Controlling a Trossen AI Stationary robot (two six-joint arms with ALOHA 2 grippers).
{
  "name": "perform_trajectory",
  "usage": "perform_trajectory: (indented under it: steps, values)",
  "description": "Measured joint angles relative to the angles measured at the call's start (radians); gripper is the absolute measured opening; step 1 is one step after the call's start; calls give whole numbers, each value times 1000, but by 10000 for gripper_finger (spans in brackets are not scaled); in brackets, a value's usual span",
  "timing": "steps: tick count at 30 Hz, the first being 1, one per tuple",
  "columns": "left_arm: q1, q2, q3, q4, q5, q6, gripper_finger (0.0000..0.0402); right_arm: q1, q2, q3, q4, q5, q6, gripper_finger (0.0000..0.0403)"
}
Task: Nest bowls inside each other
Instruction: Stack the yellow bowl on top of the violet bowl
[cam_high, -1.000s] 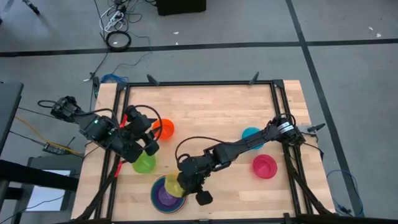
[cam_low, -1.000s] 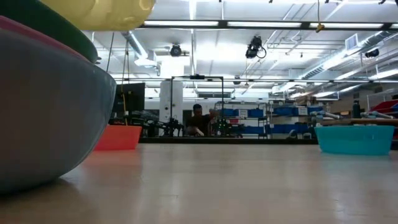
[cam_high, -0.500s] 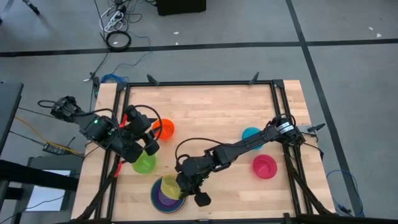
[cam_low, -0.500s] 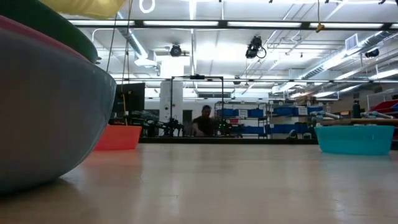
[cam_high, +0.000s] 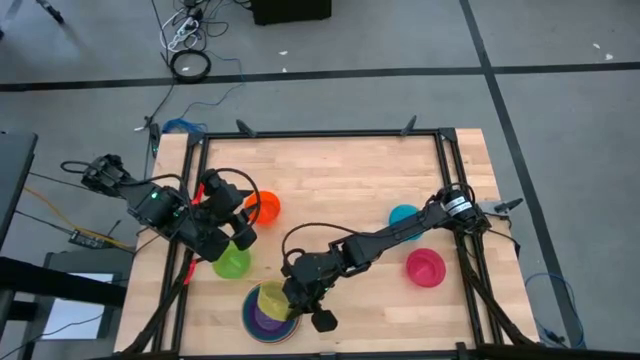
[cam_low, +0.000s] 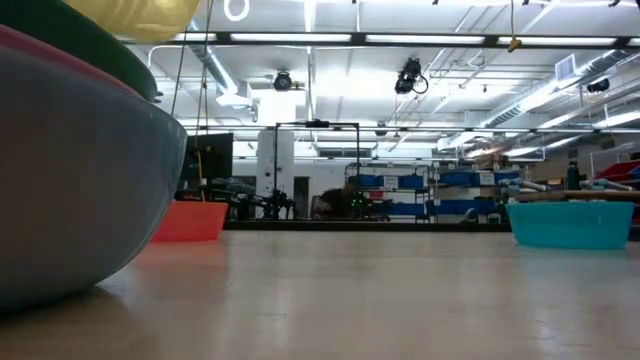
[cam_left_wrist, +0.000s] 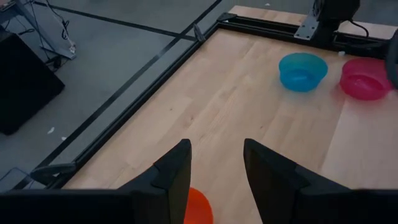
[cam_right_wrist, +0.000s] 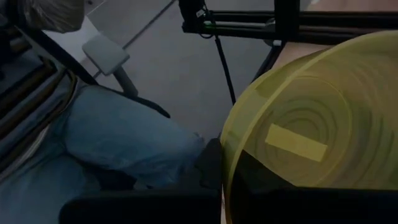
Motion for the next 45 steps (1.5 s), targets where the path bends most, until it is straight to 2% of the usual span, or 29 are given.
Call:
perform_trajectory:
  steps: [4,18,25,29,39,43,45]
  values:
    - [0,0,0,2,0,0,157,-7,0,-26,62,0,18,0]
    - [1,0,0,20,-12,2,157,-19,50,-39,100,-14,56,0]
    - [1,0,0,21,-14,6,157,-19,49,-38,132,18,45,4]
    - [1,0,0,21,-14,7,157,-19,49,-37,124,18,64,28]
    - [1,0,0,21,-6,8,157,-22,47,-37,129,-6,115,132]
    - [0,0,0,-5,47,8,157,-42,26,-37,86,-27,112,149]
    - [0,0,0,-56,109,10,157,-53,3,-37,29,-22,90,151]
